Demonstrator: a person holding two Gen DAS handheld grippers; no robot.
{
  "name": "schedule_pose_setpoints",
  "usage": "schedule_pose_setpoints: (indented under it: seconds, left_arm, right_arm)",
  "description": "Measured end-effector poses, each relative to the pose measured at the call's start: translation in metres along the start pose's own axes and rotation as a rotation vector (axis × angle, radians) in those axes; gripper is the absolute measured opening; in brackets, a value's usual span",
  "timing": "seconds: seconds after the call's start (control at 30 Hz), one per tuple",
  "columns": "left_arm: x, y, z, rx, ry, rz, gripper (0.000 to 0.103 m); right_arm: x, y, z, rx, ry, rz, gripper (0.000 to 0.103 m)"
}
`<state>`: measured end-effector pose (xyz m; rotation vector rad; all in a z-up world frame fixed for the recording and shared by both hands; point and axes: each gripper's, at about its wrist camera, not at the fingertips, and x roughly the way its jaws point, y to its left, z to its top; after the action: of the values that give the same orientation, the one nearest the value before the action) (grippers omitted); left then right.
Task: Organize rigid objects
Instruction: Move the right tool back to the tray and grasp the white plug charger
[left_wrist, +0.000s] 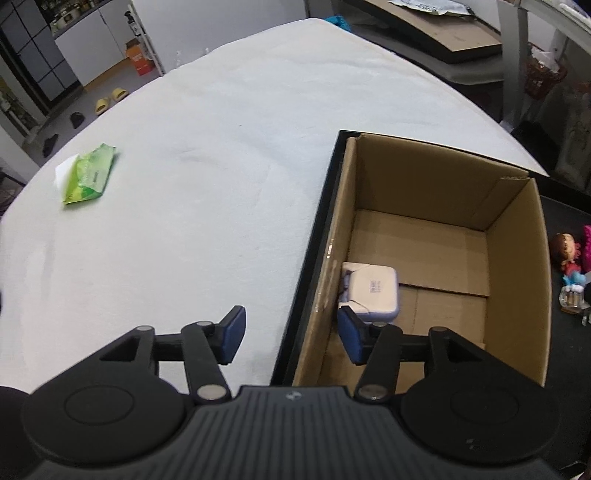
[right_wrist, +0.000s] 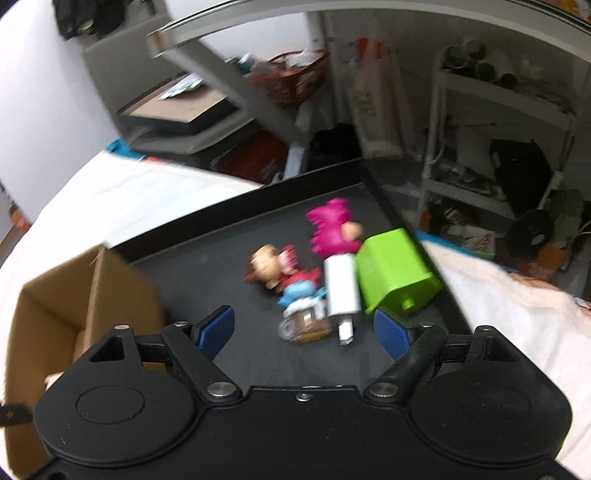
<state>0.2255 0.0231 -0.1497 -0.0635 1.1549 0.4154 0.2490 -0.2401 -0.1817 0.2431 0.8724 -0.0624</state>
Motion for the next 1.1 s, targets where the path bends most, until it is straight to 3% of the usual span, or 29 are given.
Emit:
schedule_pose_setpoints:
  seconds: [0.13, 0.47, 0.6, 0.73, 1.1]
  left_arm:
    - [-0.003, -0.002, -0.001, 0.003, 0.004, 0.037, 0.055]
    - [-0.010, -0.019, 0.009, 0.045, -0.012, 0.091, 0.055]
    - [-0.011, -0.024, 0.013, 0.033, -0.001, 0.107, 0.055]
    - [-0.018, -0.028, 0.014, 0.034, -0.015, 0.094, 0.056]
    - [-0.022, -0.007, 0.006, 0.002, -0.018, 0.034, 0.056]
  right_arm:
    - [0.008, -0.014, 0.001, 0.047, 0.002, 0.012, 0.056]
    - [0.033, -0.026, 0.004, 0.108, 0.039, 0.052, 0.038]
    - [0.045, -0.042, 0.007, 0.202, 0.064, 0.087, 0.026]
    - [0.045, -0.053, 0.005, 0.273, 0.056, 0.126, 0.023]
    - [0.021, -0.046, 0.007, 0.256, -0.003, 0.177, 0.020]
